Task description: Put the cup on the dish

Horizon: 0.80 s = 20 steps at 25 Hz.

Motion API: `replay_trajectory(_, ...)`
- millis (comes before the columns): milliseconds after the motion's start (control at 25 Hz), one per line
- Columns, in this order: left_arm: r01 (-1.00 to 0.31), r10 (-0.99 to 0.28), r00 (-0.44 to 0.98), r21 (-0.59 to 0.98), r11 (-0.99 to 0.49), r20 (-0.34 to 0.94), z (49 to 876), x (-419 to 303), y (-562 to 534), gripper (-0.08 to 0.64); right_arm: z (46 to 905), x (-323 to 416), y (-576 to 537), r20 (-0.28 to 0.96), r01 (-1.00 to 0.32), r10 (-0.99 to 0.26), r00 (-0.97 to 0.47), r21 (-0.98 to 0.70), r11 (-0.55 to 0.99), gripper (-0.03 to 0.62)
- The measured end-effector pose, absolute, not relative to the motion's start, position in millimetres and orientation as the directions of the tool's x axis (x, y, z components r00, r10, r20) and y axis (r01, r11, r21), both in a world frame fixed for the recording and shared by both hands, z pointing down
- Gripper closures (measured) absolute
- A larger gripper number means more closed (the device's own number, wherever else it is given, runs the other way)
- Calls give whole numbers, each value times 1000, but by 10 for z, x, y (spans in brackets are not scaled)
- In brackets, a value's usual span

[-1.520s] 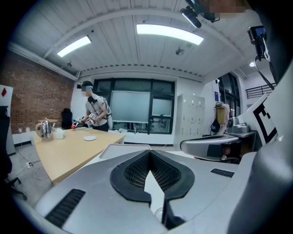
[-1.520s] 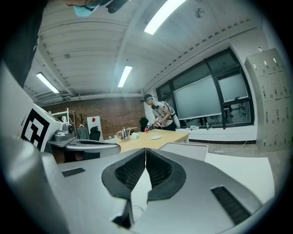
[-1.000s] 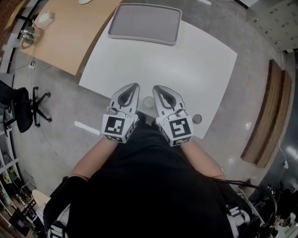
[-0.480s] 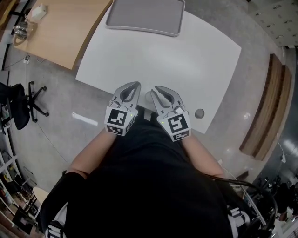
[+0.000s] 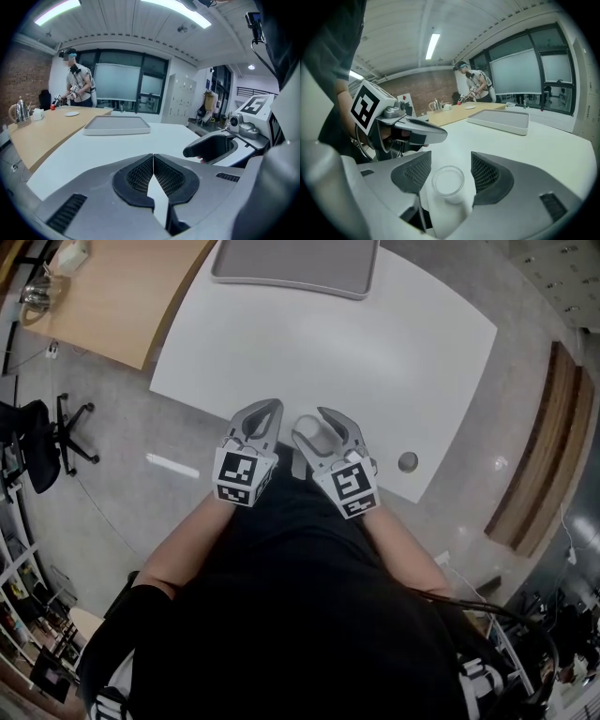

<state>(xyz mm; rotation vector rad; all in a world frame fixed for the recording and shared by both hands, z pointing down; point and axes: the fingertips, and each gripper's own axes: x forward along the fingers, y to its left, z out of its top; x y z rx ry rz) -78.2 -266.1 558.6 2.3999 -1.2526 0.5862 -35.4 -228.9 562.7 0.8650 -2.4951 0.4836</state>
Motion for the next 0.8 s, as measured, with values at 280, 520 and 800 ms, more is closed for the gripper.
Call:
replay_trajectory(280, -837, -667, 516, 151, -525, 537, 5708, -824, -2663, 551, 5924, -432, -2196, 581, -634, -437, -687, -183, 752, 329)
replay_trajectory(520, -842, -665, 508, 153, -517, 548, 5778, -849, -2680, 551, 6104, -459, -2174, 606, -640, -431, -669, -176, 748, 324)
replay_trajectory(800, -843, -652, 508, 168, -511, 563, 5886, -813, -2635, 551, 6273, -440, -2214, 602, -655, -451, -658, -163, 738, 324)
